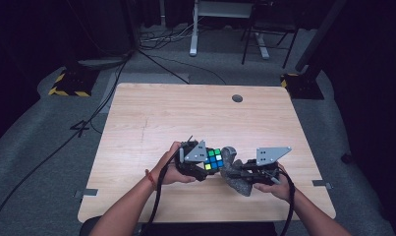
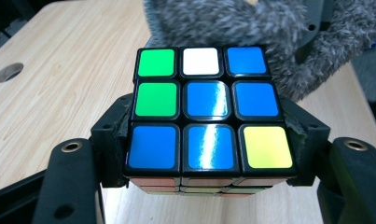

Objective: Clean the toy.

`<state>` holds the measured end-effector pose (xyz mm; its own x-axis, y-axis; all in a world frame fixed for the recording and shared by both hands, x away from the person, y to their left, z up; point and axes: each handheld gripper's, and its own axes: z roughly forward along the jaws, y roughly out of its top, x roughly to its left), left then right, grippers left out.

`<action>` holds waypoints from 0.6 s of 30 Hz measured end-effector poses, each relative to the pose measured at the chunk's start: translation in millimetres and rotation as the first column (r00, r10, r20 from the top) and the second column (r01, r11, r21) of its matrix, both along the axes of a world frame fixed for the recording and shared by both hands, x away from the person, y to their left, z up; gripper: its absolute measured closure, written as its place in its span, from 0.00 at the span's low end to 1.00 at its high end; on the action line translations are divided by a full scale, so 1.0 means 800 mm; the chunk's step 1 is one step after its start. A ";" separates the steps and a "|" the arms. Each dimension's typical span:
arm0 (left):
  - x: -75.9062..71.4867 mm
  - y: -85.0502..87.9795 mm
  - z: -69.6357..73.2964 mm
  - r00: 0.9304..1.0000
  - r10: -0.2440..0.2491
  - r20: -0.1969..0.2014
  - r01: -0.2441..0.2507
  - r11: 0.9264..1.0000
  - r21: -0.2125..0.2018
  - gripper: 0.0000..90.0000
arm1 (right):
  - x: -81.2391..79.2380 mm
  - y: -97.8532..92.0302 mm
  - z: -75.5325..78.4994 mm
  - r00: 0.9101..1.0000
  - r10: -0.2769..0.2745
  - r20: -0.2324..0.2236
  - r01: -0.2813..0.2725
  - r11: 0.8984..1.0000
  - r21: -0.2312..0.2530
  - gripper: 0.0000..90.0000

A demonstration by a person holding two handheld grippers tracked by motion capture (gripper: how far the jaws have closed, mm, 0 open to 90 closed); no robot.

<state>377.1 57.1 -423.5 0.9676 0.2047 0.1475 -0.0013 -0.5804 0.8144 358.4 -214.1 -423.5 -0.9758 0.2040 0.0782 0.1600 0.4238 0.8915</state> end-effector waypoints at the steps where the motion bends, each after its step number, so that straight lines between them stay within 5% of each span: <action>1: 0.000 0.001 0.000 1.000 -0.005 -0.006 0.005 1.000 -0.003 0.37 | 0.000 0.001 0.002 1.000 -0.015 0.019 0.015 1.000 -0.004 0.90; 6: -0.007 -0.003 0.001 0.999 -0.034 0.000 0.034 0.999 0.008 0.37 | 0.011 0.002 0.001 0.997 -0.068 0.025 0.068 0.998 0.001 0.90; 14: -0.001 0.005 0.007 1.000 -0.005 0.003 0.005 1.000 -0.014 0.37 | 0.009 0.003 -0.012 1.000 -0.019 -0.008 0.019 0.998 -0.062 0.90; 18: 0.002 0.004 0.000 0.999 -0.023 -0.026 0.023 1.000 -0.006 0.37 | 0.002 0.001 0.000 1.000 -0.002 0.030 0.002 1.000 -0.005 0.90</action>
<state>378.5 60.5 -423.4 0.9756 0.1832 0.1207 0.0070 -0.5758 0.8175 360.3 -213.6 -423.3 -0.9773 0.2064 0.0475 0.1339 0.4282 0.8937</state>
